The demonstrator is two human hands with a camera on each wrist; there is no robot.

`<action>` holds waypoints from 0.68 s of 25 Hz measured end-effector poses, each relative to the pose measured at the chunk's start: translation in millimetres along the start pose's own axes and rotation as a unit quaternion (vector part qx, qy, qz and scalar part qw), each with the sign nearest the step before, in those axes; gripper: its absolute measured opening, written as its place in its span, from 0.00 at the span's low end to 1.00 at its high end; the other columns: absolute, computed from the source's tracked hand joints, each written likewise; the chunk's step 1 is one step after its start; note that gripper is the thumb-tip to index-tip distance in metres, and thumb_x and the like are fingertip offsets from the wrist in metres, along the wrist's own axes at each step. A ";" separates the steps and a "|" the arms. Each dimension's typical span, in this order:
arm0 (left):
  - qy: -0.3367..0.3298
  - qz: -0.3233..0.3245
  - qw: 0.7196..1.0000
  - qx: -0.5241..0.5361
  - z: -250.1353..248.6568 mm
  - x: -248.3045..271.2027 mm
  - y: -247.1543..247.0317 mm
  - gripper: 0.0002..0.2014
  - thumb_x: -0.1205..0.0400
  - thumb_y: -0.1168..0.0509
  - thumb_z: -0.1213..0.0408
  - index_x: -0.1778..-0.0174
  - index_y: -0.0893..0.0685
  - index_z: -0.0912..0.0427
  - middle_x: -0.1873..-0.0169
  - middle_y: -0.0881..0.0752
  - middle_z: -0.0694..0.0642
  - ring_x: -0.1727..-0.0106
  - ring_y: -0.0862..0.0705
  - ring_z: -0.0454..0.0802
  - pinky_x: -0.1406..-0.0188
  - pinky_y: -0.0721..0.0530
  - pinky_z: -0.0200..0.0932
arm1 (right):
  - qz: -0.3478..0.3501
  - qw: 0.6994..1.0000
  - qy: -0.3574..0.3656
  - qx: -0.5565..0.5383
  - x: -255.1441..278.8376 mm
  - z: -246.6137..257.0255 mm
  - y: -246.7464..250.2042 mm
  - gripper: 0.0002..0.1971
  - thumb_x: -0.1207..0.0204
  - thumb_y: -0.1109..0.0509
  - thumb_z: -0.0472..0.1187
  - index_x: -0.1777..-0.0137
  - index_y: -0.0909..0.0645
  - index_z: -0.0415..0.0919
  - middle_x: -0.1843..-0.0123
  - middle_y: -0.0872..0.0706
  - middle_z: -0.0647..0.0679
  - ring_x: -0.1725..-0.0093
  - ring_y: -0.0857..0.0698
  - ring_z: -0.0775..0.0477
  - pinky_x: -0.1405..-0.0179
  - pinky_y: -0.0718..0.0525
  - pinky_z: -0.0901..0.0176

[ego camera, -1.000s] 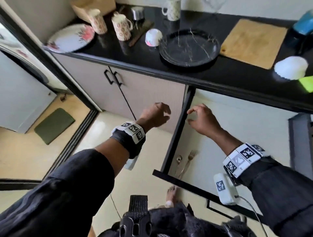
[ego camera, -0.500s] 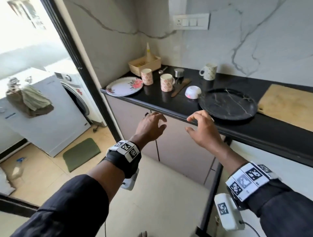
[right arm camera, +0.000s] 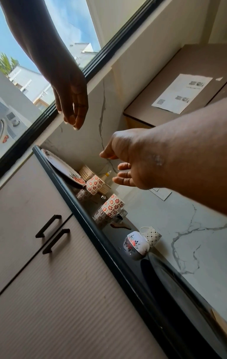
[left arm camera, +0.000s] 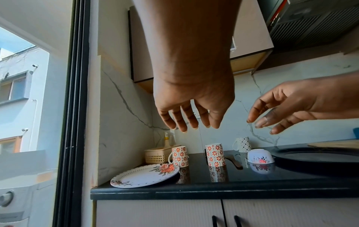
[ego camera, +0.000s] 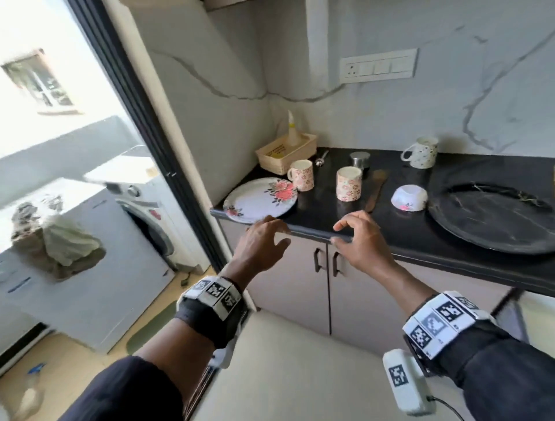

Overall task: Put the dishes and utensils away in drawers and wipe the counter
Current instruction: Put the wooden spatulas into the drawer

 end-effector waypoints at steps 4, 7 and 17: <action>-0.035 0.036 0.998 0.032 21.0 -49.8 -37.9 0.10 0.20 0.30 0.53 0.44 0.15 0.45 0.42 0.17 0.47 0.39 0.20 0.50 0.42 0.21 0.47 | -0.018 0.997 -0.076 0.011 -41.5 -52.2 -5.5 0.09 0.31 0.20 0.39 0.54 0.16 0.45 0.47 0.20 0.52 0.48 0.18 0.49 0.48 0.17 0.53; -0.071 0.081 0.994 0.036 25.8 -100.1 -76.9 0.11 0.21 0.29 0.52 0.44 0.15 0.44 0.42 0.18 0.45 0.41 0.22 0.46 0.44 0.22 0.43 | -0.040 0.985 -0.165 0.003 -83.8 -115.0 -7.2 0.07 0.31 0.21 0.40 0.56 0.16 0.47 0.51 0.16 0.51 0.53 0.16 0.51 0.52 0.15 0.54; -0.116 0.173 0.975 0.078 27.8 -323.5 -136.0 0.10 0.22 0.28 0.55 0.45 0.13 0.48 0.48 0.16 0.45 0.48 0.19 0.43 0.44 0.18 0.44 | -0.019 0.917 -0.369 0.153 -240.2 -253.9 -32.9 0.22 0.28 0.22 0.46 0.38 0.22 0.37 0.38 0.19 0.41 0.40 0.17 0.38 0.46 0.18 0.49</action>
Point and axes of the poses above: each hand's wrist, its own x-axis away from the middle knuckle, its own y-axis out of the back of the hand, z = x × y, the point moved 9 cm from there along -x, towards the middle knuckle
